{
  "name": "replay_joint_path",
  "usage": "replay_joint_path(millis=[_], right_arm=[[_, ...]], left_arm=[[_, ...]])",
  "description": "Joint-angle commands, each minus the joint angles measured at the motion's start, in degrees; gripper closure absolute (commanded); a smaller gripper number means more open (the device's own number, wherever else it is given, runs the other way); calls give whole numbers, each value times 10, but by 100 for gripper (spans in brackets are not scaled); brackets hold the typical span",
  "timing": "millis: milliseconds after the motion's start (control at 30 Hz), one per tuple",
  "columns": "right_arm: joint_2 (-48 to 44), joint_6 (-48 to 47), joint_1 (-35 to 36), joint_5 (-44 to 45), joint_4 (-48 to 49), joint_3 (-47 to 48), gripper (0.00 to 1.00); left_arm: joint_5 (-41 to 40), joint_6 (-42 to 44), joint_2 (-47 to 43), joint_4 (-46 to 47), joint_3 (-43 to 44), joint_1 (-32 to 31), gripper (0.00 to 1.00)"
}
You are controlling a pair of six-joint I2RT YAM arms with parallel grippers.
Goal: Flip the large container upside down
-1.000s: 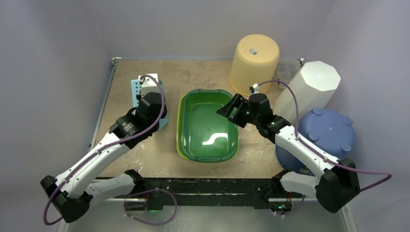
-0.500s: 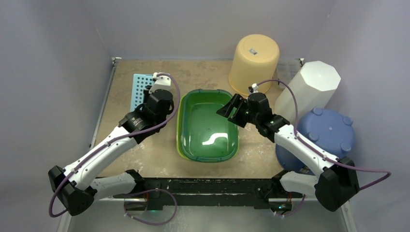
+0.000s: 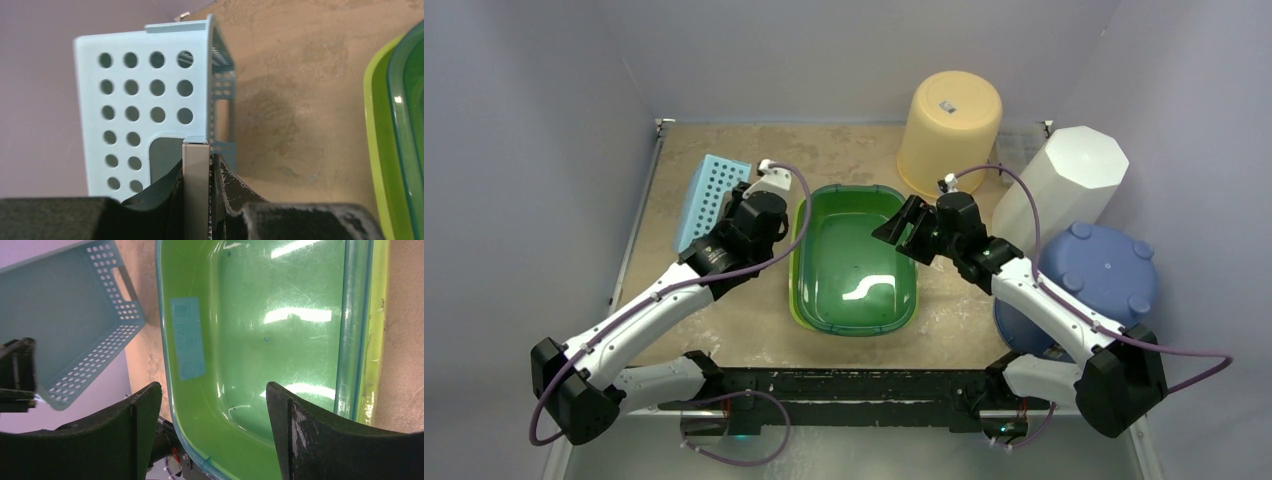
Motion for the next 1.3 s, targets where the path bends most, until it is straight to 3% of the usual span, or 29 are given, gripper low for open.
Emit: replay_joint_path(millis=[0, 367, 533, 700, 800, 867, 1267], right_arm=[[-6, -12, 1, 18, -2, 18, 22], [0, -15, 1, 14, -2, 21, 22], [4, -15, 1, 9, -1, 20, 22], [9, -17, 2, 4, -3, 21, 22], [9, -18, 1, 3, -6, 22, 22], [9, -20, 1, 4, -8, 22, 22], [10, -23, 1, 6, -12, 15, 22]], left_arm=[[27, -61, 12, -22, -35, 4, 100], [137, -183, 90, -37, -57, 5, 100], [153, -245, 146, -52, -38, 10, 90], [184, -275, 210, -39, -28, 25, 86], [207, -280, 231, -23, -21, 37, 72], [218, -284, 242, -15, -15, 46, 68], [277, -320, 230, -16, 14, 65, 49]])
